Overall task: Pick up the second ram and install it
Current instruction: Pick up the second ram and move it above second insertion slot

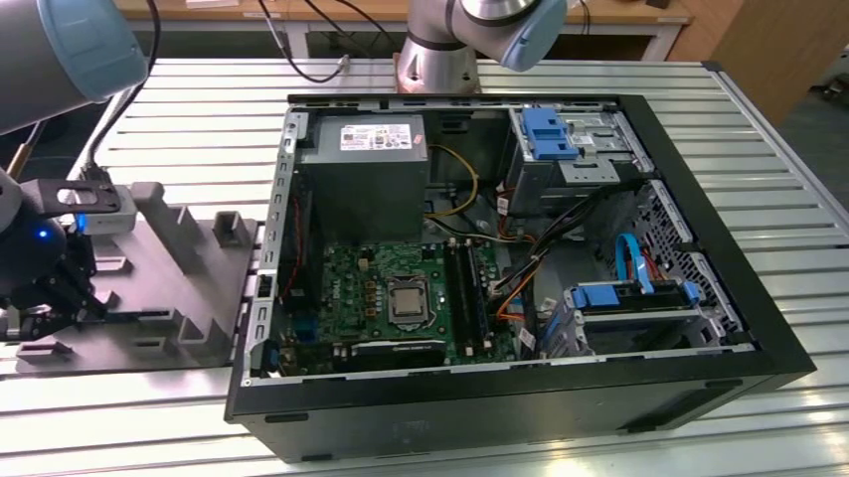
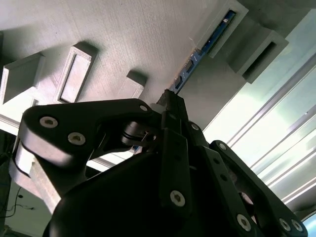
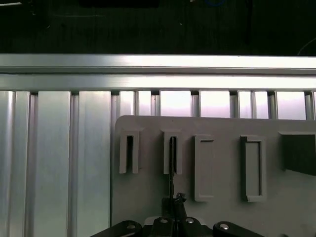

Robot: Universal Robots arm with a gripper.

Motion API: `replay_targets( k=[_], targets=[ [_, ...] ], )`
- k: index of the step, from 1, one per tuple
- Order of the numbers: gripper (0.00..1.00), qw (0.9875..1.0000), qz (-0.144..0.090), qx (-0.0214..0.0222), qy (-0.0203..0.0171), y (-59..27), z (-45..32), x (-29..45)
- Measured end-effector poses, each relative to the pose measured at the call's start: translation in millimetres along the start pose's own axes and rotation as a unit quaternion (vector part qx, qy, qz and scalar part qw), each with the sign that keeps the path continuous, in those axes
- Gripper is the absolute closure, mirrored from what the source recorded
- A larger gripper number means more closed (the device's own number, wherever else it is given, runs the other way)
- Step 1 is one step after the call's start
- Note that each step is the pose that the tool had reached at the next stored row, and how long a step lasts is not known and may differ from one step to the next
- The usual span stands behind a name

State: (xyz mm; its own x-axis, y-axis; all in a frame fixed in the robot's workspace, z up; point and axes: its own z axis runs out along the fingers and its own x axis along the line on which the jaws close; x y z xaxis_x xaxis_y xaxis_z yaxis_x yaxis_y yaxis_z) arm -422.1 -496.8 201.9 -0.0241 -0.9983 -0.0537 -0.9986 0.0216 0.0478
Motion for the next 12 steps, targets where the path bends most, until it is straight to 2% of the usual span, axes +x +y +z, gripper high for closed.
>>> replay_targets(
  k=[12],
  targets=[
    [0.89,1.0000,0.000,0.0000,0.0000,0.1,-3.0,-0.2]
  ],
)
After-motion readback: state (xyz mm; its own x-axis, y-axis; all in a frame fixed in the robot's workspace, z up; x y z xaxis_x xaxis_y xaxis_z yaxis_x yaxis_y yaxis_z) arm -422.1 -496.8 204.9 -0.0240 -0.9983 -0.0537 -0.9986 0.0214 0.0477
